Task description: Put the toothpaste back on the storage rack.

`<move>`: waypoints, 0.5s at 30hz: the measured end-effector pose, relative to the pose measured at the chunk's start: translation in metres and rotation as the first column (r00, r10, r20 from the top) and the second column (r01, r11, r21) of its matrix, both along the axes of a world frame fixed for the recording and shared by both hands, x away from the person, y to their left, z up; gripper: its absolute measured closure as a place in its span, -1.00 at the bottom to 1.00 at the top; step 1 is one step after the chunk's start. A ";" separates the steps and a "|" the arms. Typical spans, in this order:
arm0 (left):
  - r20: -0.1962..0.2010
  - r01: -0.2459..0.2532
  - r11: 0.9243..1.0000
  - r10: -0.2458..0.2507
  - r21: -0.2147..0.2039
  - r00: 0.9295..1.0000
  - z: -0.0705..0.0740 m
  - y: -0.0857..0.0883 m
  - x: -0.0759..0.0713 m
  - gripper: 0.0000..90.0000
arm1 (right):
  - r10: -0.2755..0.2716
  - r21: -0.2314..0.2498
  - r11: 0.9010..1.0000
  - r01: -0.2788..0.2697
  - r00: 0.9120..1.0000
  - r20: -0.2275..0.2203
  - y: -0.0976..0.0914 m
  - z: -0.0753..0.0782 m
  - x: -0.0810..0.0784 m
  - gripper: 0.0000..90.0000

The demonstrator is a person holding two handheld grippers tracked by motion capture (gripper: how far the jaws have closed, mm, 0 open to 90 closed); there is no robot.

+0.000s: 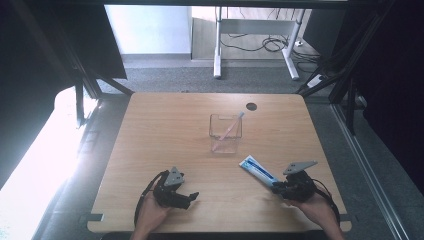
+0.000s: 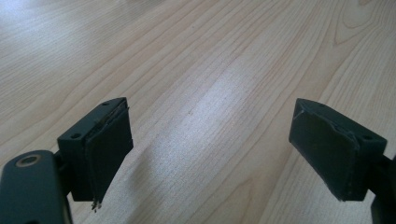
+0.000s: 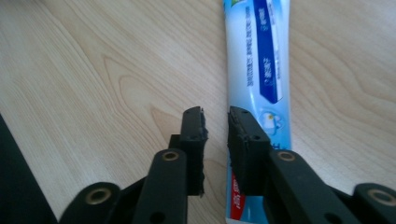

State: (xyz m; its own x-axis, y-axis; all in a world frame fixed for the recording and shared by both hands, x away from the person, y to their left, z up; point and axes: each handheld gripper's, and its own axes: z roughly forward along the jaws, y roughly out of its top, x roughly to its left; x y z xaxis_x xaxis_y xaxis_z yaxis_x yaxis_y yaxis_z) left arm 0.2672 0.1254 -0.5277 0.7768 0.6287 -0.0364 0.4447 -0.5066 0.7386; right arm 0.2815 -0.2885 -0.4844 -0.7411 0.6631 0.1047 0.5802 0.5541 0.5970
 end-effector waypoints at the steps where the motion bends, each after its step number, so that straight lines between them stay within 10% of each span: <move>1: 0.001 0.002 1.000 -0.002 0.000 1.000 0.000 0.000 0.000 -0.70 | -0.005 0.002 1.000 0.005 1.000 -0.003 0.000 0.002 0.001 0.60; 15: 0.006 0.015 1.000 -0.015 0.001 1.000 0.001 0.000 0.000 -0.70 | -0.042 -0.111 0.993 0.037 0.998 -0.042 -0.003 0.013 0.023 0.11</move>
